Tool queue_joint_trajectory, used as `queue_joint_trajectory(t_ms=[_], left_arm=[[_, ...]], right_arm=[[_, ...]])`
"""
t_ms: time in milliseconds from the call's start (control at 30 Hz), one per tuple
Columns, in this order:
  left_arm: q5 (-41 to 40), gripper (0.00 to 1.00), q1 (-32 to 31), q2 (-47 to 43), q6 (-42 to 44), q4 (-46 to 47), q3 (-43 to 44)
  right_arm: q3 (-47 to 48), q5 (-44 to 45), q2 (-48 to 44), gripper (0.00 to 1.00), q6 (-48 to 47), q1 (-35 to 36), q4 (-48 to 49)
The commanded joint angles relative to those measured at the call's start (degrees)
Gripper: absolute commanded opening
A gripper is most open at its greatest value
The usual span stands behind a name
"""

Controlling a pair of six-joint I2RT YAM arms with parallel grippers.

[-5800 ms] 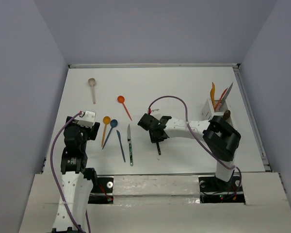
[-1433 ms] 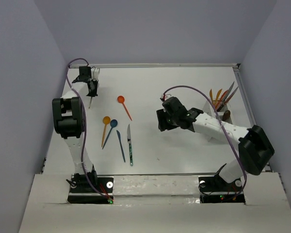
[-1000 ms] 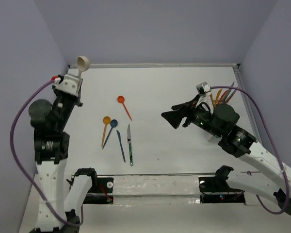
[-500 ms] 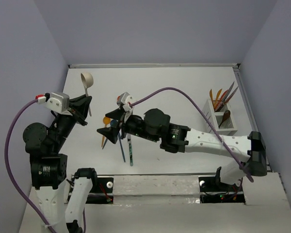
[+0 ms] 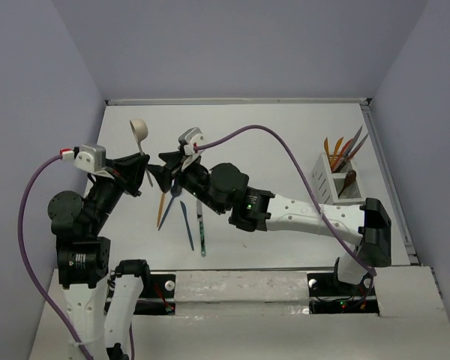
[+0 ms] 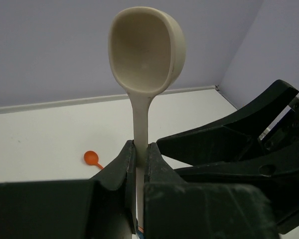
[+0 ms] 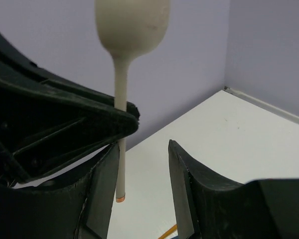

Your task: Sort the eating utensils into containers

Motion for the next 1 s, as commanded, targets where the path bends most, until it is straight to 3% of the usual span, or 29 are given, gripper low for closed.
queue_joint_trajectory(t_ms=[0, 333, 433, 700, 967], left_arm=[[2.1, 0.0, 0.0, -1.1, -2.0, 4.8, 0.0], [0.9, 0.0, -0.1, -1.5, -1.8, 5.5, -0.6], [-0.3, 0.0, 0.0, -1.4, 0.0, 5.7, -0.7], [-5.5, 0.0, 0.0, -0.7, 3.5, 7.8, -1.5], [-3.7, 0.0, 0.1, -0.5, 2.4, 8.4, -1.5]], right_arm=[[4.9, 7.4, 2.2, 0.49, 0.9, 0.1, 3.0], [7.4, 6.1, 4.1, 0.47, 0.5, 0.1, -1.2], [6.6, 1.2, 2.7, 0.45, 0.1, 0.1, -1.9], [1.9, 1.9, -3.1, 0.45, -2.2, 0.1, -2.7], [7.7, -1.0, 1.6, 0.47, -2.2, 0.1, -5.9]])
